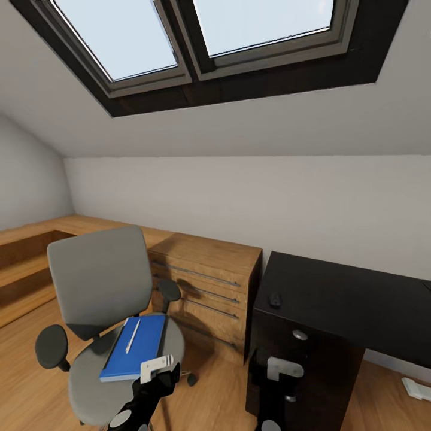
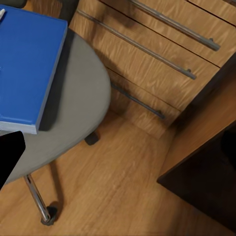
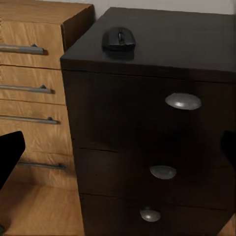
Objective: In the bedroom, organize the workspace by keeping the computer under the desk, ensuring the monitor is on the desk, placing the keyboard on the desk next to the monitor, placing the mouse on the desk next to the keyboard, moving the folder from the swivel chair onto the desk next to the mouse, stacking the notebook on top of the folder with the pen on top of the notebook, and positioning the swivel chair next to the desk.
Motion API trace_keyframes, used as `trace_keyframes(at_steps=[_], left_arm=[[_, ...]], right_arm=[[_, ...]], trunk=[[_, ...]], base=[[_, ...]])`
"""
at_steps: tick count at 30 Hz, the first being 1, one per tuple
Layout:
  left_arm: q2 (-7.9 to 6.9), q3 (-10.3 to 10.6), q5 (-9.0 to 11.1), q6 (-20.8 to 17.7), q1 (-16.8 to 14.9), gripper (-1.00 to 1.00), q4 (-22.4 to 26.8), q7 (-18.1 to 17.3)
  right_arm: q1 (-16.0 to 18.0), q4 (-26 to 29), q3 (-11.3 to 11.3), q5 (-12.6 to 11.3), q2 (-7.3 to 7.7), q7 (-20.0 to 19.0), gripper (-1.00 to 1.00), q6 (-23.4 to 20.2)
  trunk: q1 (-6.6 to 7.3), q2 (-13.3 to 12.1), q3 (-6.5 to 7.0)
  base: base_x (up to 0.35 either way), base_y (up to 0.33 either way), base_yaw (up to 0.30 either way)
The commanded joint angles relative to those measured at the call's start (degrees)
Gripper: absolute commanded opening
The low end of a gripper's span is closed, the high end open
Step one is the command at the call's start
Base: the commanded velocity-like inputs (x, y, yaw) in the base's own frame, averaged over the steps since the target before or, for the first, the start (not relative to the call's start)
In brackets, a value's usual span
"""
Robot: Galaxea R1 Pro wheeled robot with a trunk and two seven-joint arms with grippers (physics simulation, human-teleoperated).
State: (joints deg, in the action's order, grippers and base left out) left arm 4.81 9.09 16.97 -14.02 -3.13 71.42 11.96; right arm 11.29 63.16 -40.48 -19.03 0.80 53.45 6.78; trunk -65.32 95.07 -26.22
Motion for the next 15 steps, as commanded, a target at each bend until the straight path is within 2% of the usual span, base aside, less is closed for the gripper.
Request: trace_keyframes(at_steps=[1, 4, 5, 10, 15], left_arm=[[0.01, 0.2, 0.6, -0.2, 0.0, 1.00, 0.0, 0.6], [-0.09, 0.1, 0.6, -0.2, 0.0, 1.00, -0.3, 0.5], [-0.22, 0.0, 0.7, -0.2, 0.0, 1.00, -2.1, 0.5], [-0.31, -0.1, 0.6, 0.0, 0.0, 1.00, -9.1, 0.4], [-0.32, -0.2, 0.6, 1.2, 0.0, 1.00, -14.6, 0.4]], right_arm=[[-0.1, -6.7, -5.4, -0.7, 0.04, 3.3, 1.00, 8.3], [-0.1, -13.1, -6.9, -0.9, -0.01, 4.0, 1.00, 14.0], [-0.1, -16.6, -7.4, -1.1, -0.01, 4.1, 1.00, 16.9], [-0.1, -20.7, -7.5, -2.9, -0.01, 2.5, 1.00, 18.7], [-0.1, -24.2, -7.3, -6.0, 0.01, -2.4, 1.00, 19.5]], trunk=[[0.00, 0.0, -0.05], [0.00, 0.0, -0.04], [0.00, 0.0, -0.04], [0.00, 0.0, -0.04], [0.44, -0.8, 0.32]], base=[[0.000, 0.000, 0.000], [0.000, 0.000, 0.000], [0.000, 0.000, 0.000], [0.000, 0.000, 0.000], [0.000, 0.000, 0.000]])
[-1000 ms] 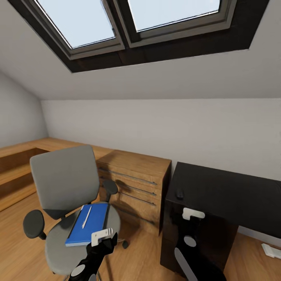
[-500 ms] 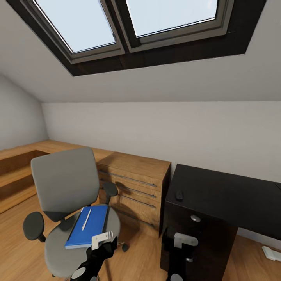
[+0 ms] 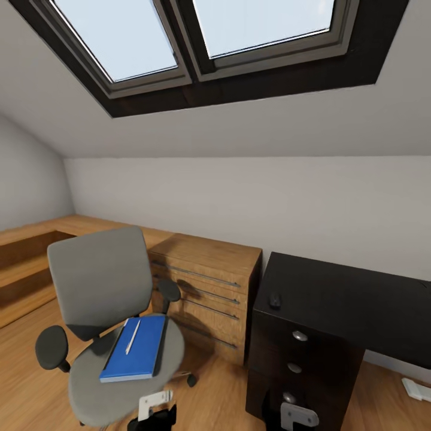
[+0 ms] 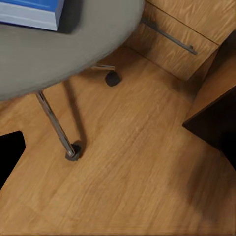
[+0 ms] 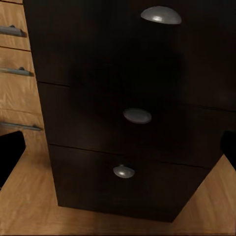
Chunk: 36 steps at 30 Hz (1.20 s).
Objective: In the bedroom, organize the workspace by keeping the computer under the desk, ensuring the monitor is on the desk, placing the keyboard on the desk next to the monitor, placing the mouse on the desk next to the keyboard, moving the folder from the swivel chair onto the desk next to the mouse, stacking the notebook on top of the folder with the pen on top of the notebook, and positioning the swivel chair next to the desk.
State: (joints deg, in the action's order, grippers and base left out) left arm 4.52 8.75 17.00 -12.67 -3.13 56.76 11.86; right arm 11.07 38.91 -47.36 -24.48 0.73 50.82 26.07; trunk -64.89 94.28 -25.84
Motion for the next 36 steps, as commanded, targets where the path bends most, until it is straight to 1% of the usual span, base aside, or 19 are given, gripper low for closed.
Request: trace_keyframes(at_steps=[1, 4, 5, 7, 8, 13, 14, 19, 23, 25, 28, 33, 36], left_arm=[[-0.03, 0.1, 0.6, 0.4, 0.0, 1.00, -0.8, 0.5], [-0.03, 0.1, 0.6, 2.7, 0.0, 1.00, -3.2, 0.4], [-0.03, 0.1, 0.6, 5.9, 0.0, 1.00, -5.7, 0.4], [-0.03, 0.1, 0.6, 6.9, 0.0, 1.00, -6.8, 0.4], [-0.03, 0.1, 0.5, 7.6, 0.0, 1.00, -7.7, 0.4], [-0.03, 0.2, 0.5, 8.5, 0.0, 1.00, -9.8, 0.4], [-0.40, 0.1, 0.5, 8.8, 0.0, 1.00, -11.3, 0.5], [-0.39, 0.1, 0.5, 8.9, 0.0, 1.00, -11.4, 0.7], [-0.39, 0.1, 0.6, 8.9, 0.0, 1.00, -11.7, 0.8], [-0.34, 0.0, 0.6, 9.0, 0.0, 1.00, -12.8, 0.8], [-0.32, 0.0, 0.5, 9.0, 0.0, 1.00, -13.1, 0.8], [-0.30, 0.1, 0.5, 9.0, 0.0, 1.00, -13.3, 0.8], [-0.27, 0.1, 0.5, 9.0, 0.0, 1.00, -13.3, 0.8]], right_arm=[[0.1, -0.4, -0.4, -1.1, 0.07, -0.6, 1.00, 0.5], [0.1, -1.8, -0.1, -3.4, 0.08, -3.0, 1.00, 1.7], [0.1, -4.0, 0.4, -7.3, 0.12, -6.5, 1.00, 3.6], [0.1, -4.9, 0.5, -9.1, 0.13, -8.4, 1.00, 4.2], [0.1, -5.6, 0.6, -10.4, 0.14, -10.0, 1.00, 4.7], [0.1, -6.6, 0.7, -12.2, 0.16, -12.6, 1.00, 5.3], [0.1, -9.9, 0.8, -12.8, 0.18, -13.7, 1.00, 7.0], [0.1, -10.8, 0.8, -12.9, 0.15, -13.9, 1.00, 7.3], [0.1, -11.5, 0.8, -12.9, 0.15, -14.0, 1.00, 7.4], [0.1, -12.5, 0.8, -13.0, 0.10, -14.2, 1.00, 7.4], [0.1, -12.8, 0.8, -13.1, 0.07, -15.4, 1.00, 7.4], [0.1, -13.9, 0.8, -13.2, 0.00, -20.2, 1.00, 7.3], [0.1, -14.3, 0.8, -13.2, -0.02, -20.8, 1.00, 7.3]], trunk=[[0.23, -0.4, 0.12], [0.89, -1.6, 0.66], [1.11, -2.0, 0.84], [1.55, -2.8, 1.20], [1.77, -3.2, 1.38], [2.86, -5.2, 2.28], [3.08, -5.6, 2.45], [4.18, -7.6, 3.35], [5.06, -9.2, 4.07], [5.50, -10.0, 4.41], [6.16, -11.2, 4.81], [7.26, -13.2, 5.32], [7.92, -14.4, 5.59]], base=[[0.000, 0.000, 0.000], [0.000, 0.000, 0.000], [0.000, 0.000, 0.000], [0.000, 0.000, 0.000], [0.000, 0.000, 0.000], [0.000, 0.000, 0.000], [0.000, 0.000, -0.148], [-0.020, 0.000, -0.212], [-0.224, 0.000, -0.255], [-0.316, 0.000, -0.258], [-0.327, 0.000, -0.214], [-0.334, 0.000, -0.093], [-0.337, 0.000, -0.018]])
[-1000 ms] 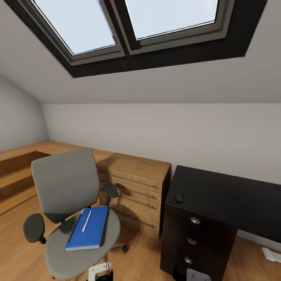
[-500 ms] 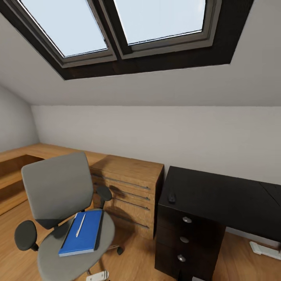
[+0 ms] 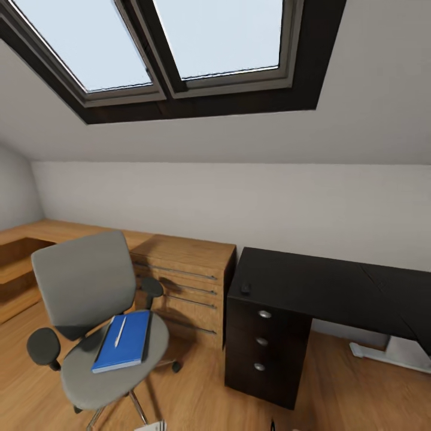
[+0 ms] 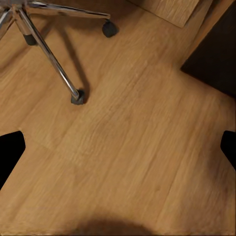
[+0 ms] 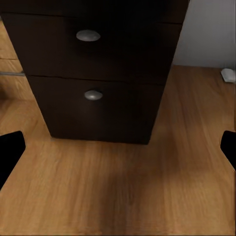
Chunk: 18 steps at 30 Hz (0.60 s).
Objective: In the bedroom, organize the workspace by keeping the computer under the desk, ensuring the monitor is on the desk, placing the keyboard on the desk next to the monitor, placing the mouse on the desk next to the keyboard, moving the folder from the swivel chair onto the desk next to the mouse, stacking the notebook on top of the folder with the pen on top of the notebook, and positioning the swivel chair next to the desk.
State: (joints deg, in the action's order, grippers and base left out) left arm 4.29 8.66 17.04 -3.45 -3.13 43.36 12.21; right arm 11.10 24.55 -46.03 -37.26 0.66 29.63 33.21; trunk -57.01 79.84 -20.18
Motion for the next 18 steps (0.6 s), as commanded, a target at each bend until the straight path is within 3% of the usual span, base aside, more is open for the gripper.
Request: trace_keyframes(at_steps=[1, 18], left_arm=[[-0.02, 0.3, 0.5, -0.2, 0.0, 1.00, 0.1, 0.4], [-0.06, 0.4, 0.5, 1.0, 0.0, 1.00, 0.0, 0.4]], right_arm=[[0.1, 0.0, -0.5, -0.4, 0.06, 0.2, 1.00, 0.2], [0.1, -0.3, -0.5, -0.4, 0.05, -0.1, 1.00, 0.2]], trunk=[[0.26, -0.4, 0.02], [4.00, -7.2, 1.53]], base=[[-0.338, 0.000, -0.008], [-0.338, 0.000, -0.001]])
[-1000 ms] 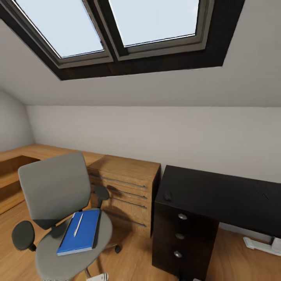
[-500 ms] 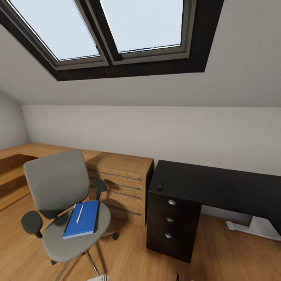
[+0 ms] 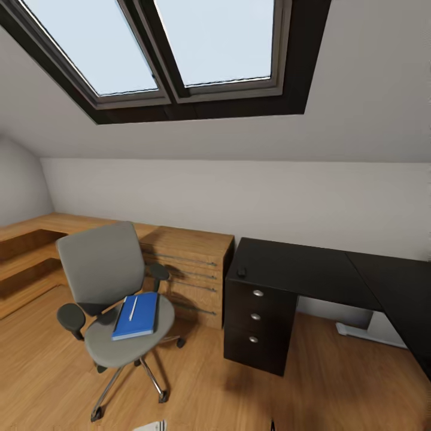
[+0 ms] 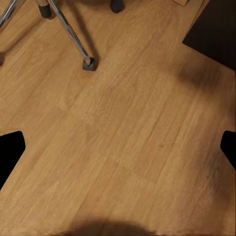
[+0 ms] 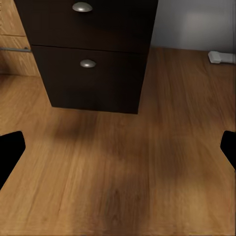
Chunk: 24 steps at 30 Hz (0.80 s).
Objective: In the bedroom, organize the workspace by keeping the computer under the desk, ensuring the monitor is on the desk, placing the keyboard on the desk next to the monitor, placing the mouse on the desk next to the keyboard, moving the folder from the swivel chair onto the desk next to the mouse, stacking the notebook on top of the folder with the pen on top of the notebook, and positioning the swivel chair next to the desk.
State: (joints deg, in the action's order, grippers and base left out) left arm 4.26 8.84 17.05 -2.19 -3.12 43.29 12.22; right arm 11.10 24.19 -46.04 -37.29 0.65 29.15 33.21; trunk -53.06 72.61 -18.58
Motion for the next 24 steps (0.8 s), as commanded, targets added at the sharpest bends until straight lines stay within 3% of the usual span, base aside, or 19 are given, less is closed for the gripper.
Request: trace_keyframes(at_steps=[1, 17, 24], left_arm=[[-0.04, 0.2, 0.4, -0.2, 0.0, 1.00, 0.1, 0.4], [-0.02, 0.2, 0.4, -0.3, 0.0, 1.00, -0.6, 0.4], [0.00, 0.3, 0.2, -0.3, 0.0, 1.00, -3.3, 0.4]], right_arm=[[0.1, 0.1, -0.5, -0.4, 0.06, 0.3, 1.00, 0.2], [0.1, 0.0, -0.6, -0.4, 0.06, 0.2, 1.00, 0.2], [0.1, 0.0, -0.6, -0.4, 0.06, 0.2, 1.00, 0.2]], trunk=[[0.26, -0.4, 0.02], [3.78, -6.8, 2.28], [5.31, -9.6, 3.39]], base=[[-0.339, 0.000, 0.000], [-0.333, 0.000, 0.000], [-0.071, 0.000, -0.072]])
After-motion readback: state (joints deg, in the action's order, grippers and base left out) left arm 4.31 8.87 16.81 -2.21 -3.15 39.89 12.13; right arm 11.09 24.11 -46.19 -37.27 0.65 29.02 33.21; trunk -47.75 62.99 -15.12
